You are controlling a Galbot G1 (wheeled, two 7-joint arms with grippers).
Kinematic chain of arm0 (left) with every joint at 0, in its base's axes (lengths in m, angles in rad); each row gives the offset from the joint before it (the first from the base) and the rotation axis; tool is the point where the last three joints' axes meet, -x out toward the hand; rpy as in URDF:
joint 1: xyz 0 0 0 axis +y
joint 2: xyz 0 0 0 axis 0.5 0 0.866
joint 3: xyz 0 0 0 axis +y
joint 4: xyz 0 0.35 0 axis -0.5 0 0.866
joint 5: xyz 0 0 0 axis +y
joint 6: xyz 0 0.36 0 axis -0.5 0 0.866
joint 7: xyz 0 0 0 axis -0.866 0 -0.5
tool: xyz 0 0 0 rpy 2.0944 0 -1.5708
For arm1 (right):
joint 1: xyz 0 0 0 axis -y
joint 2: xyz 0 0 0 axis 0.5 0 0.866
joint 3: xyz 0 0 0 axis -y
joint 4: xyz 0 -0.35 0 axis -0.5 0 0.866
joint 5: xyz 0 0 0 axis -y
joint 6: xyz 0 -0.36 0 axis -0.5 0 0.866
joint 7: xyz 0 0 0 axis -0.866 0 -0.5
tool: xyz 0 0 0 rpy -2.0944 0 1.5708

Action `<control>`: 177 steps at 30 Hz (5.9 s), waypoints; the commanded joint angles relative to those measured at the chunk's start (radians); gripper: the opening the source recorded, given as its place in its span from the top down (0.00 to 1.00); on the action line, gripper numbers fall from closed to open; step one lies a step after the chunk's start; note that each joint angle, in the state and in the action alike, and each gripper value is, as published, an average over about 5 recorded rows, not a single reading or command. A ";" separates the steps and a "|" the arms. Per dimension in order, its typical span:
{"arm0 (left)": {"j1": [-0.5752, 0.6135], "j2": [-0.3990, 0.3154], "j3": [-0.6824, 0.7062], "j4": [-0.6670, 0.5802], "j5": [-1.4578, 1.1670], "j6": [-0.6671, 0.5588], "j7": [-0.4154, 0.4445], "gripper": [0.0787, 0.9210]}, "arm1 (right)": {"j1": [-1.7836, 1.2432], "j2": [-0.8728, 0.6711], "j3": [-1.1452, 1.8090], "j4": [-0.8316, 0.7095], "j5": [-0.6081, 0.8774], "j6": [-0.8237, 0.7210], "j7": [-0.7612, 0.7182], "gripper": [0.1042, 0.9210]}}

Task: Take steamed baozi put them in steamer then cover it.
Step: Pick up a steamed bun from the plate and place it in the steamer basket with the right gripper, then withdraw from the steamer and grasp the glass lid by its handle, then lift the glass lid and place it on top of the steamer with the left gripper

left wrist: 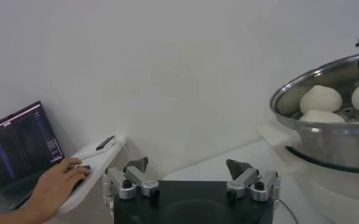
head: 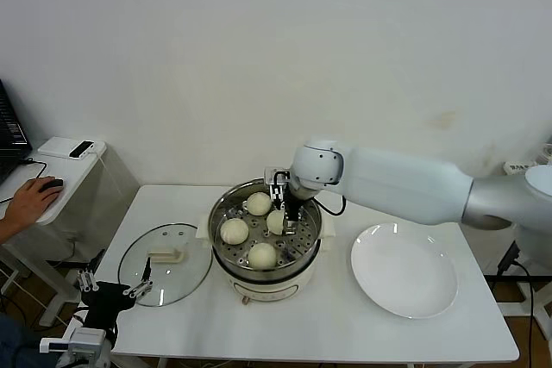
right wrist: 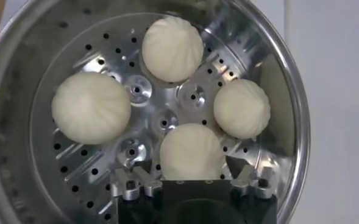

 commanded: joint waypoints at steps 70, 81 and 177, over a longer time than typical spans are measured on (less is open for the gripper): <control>-0.455 0.272 0.269 0.765 1.207 -0.345 -0.086 0.12 | -2.121 0.385 2.161 0.579 -0.452 0.867 0.561 0.12; -0.538 0.266 0.325 0.850 1.193 -0.343 -0.087 0.12 | -2.143 0.400 2.178 0.596 -0.470 0.869 0.560 0.12; -0.529 0.320 0.497 0.182 1.015 0.050 0.138 0.93 | -2.145 0.387 2.033 0.606 -0.617 0.916 0.540 0.12</control>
